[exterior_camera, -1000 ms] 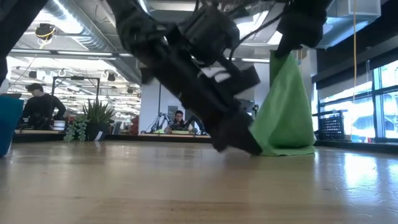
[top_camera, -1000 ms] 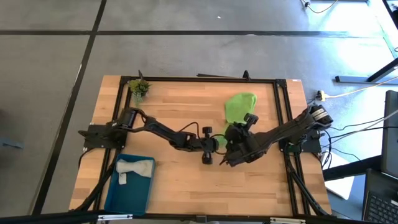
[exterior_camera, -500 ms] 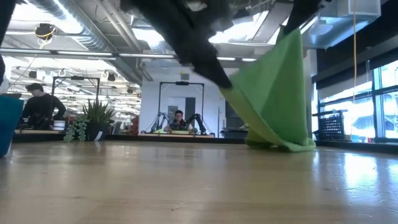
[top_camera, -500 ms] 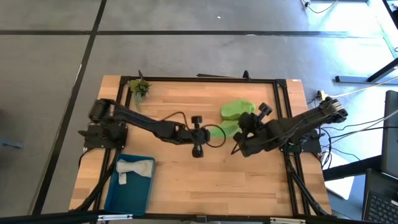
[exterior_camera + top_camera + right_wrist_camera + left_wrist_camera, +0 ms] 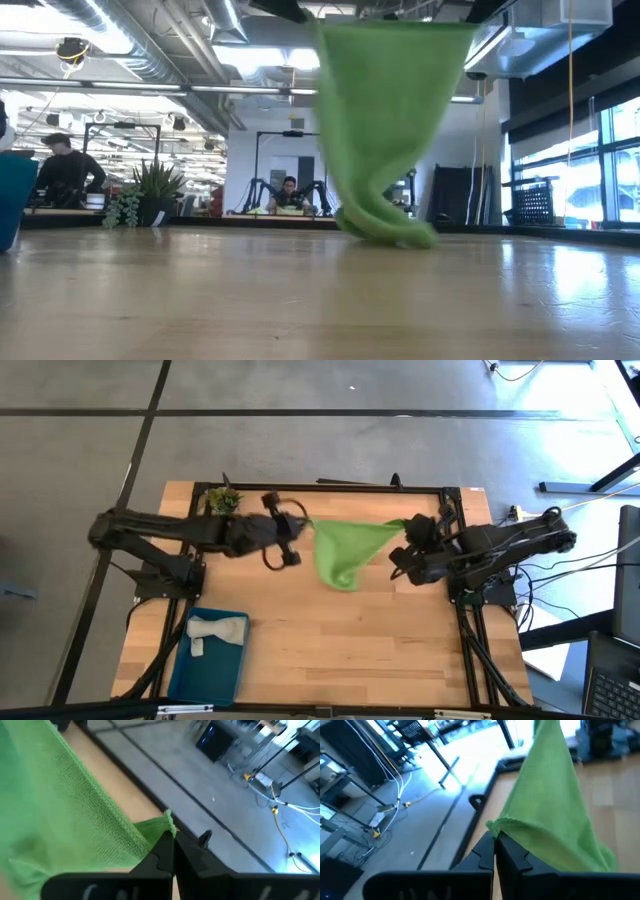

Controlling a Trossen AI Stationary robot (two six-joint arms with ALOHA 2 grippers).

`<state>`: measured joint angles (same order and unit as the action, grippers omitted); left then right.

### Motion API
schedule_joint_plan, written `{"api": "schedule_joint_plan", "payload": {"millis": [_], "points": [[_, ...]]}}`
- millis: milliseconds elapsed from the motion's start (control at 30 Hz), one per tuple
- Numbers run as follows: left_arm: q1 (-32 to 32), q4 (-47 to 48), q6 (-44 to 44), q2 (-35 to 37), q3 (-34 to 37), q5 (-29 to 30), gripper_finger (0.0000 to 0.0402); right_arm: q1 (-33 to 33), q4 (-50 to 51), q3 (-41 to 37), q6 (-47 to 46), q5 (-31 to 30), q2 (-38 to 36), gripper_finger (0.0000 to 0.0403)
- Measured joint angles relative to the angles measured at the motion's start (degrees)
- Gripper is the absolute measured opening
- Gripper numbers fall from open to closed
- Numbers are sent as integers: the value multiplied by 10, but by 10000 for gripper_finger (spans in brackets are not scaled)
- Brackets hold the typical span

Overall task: Roll microfiber towels into tight, uniform cylinder then place into a basket
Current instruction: Roll the green towel

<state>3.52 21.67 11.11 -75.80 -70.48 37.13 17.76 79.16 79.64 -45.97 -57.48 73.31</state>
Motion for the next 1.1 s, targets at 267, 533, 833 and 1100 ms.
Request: {"api": "schedule_joint_plan", "payload": {"millis": [267,533,833,1100], "points": [[-70,0,43,58,0,-3,1,-2,-59,0,84,-58,-32,3],[-93,-1,9,52,0,-84,0,-3,-84,5,121,-49,-34,4],[-70,4,-36,-7,0,-156,0,-3,-86,5,120,-39,-34,3],[-58,-1,-27,-61,0,-187,5,-3,-87,5,120,-38,-34,3]]}}
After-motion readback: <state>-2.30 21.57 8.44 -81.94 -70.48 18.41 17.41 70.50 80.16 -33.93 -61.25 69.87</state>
